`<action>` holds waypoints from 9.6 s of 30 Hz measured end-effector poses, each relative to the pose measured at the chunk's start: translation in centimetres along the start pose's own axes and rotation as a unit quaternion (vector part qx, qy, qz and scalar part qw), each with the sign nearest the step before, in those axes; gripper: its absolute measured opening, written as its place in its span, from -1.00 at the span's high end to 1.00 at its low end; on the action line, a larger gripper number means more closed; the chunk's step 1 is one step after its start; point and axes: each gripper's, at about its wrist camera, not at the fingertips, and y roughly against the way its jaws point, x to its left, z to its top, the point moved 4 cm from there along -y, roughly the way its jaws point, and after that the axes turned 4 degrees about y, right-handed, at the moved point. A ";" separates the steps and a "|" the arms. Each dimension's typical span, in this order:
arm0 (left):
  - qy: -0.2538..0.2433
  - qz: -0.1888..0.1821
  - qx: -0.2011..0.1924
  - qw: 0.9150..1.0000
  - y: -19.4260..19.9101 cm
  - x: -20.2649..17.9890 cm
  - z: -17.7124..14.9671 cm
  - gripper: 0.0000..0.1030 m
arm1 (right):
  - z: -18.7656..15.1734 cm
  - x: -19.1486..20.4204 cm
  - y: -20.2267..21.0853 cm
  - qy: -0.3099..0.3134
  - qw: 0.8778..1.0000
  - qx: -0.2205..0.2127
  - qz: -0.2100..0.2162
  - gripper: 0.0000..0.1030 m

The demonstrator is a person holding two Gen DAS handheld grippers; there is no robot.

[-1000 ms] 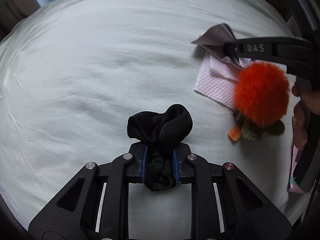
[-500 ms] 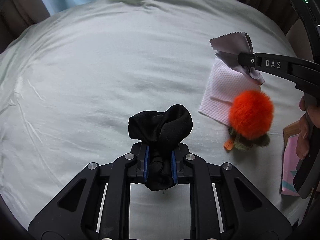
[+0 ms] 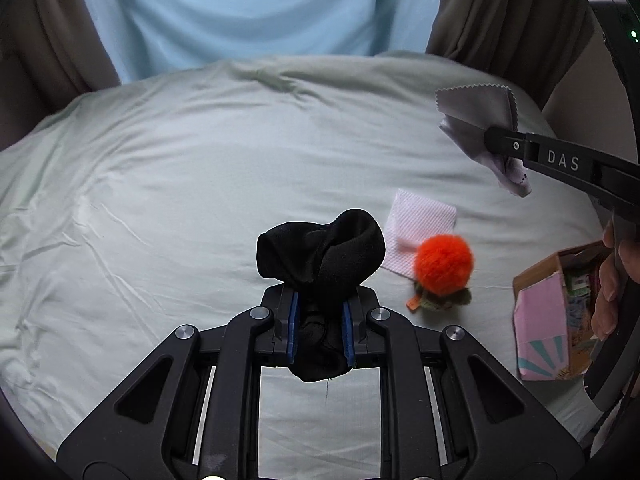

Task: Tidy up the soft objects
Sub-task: 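Carry the scrunchie and lilac cloth over the box and release both, then lift both tools from the box back toward the orange pompom, then grasp the orange pompom with the left tool while the right grasps the white wipe, then carry the pompom and white wipe into the box and release both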

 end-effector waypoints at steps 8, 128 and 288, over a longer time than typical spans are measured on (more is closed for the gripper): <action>-0.007 -0.015 -0.031 0.999 6.6 -0.2 1.6 0.72 | 0.2 0.3 8.2 -0.004 1.000 -0.028 -0.009 0.75; -0.025 -0.045 -0.056 0.997 27.1 -13.0 -6.7 -0.99 | -10.5 -11.4 33.5 -0.048 0.998 -0.035 -0.013 -1.00; -0.116 -0.046 0.180 0.976 -2.8 -40.2 -9.3 0.35 | -15.7 -33.3 8.8 -0.163 0.956 0.196 0.144 0.76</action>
